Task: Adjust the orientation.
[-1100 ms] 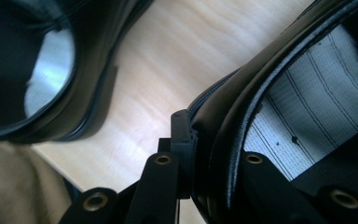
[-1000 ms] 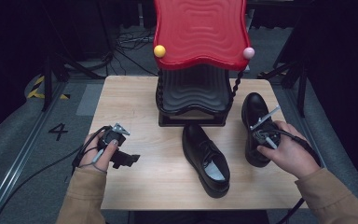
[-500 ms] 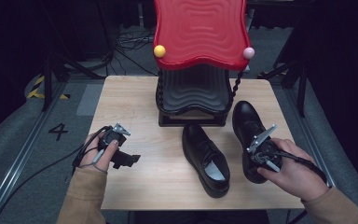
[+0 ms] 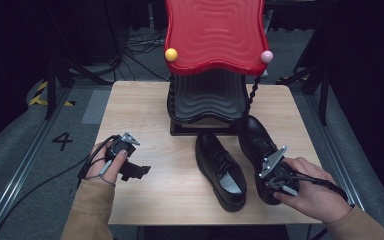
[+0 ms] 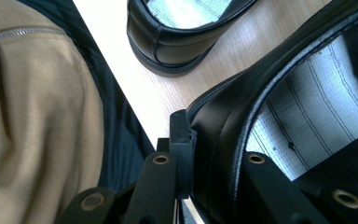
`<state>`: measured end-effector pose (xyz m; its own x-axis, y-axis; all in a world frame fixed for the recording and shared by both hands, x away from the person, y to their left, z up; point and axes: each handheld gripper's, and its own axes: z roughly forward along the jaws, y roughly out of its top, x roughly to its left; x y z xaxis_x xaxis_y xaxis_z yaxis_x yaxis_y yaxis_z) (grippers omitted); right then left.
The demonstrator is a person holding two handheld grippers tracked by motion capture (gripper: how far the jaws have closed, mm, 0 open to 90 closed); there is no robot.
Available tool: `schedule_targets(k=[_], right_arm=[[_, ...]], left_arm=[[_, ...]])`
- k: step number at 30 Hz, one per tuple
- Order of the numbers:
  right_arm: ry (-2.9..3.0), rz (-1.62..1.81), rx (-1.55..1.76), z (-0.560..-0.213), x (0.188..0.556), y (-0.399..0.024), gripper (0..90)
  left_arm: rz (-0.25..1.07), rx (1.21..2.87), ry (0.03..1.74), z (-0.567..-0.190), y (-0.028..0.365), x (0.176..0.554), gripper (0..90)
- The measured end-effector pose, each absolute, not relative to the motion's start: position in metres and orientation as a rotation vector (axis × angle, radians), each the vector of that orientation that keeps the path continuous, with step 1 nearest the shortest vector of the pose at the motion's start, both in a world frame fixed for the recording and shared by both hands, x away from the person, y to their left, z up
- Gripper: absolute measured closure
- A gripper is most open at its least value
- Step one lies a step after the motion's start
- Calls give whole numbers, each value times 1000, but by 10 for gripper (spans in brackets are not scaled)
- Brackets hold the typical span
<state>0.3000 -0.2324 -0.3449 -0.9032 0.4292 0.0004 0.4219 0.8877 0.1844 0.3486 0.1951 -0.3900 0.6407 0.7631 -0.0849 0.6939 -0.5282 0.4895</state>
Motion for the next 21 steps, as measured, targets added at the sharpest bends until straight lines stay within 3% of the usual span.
schedule_targets(k=[16,21], right_arm=[[3088,262,549,-354,285,-231,824],[3099,249,538,-363,295,-228,823]], left_arm=[[189,2383,1137,-391,193,349,167],[182,2386,1128,-391,193,349,168]])
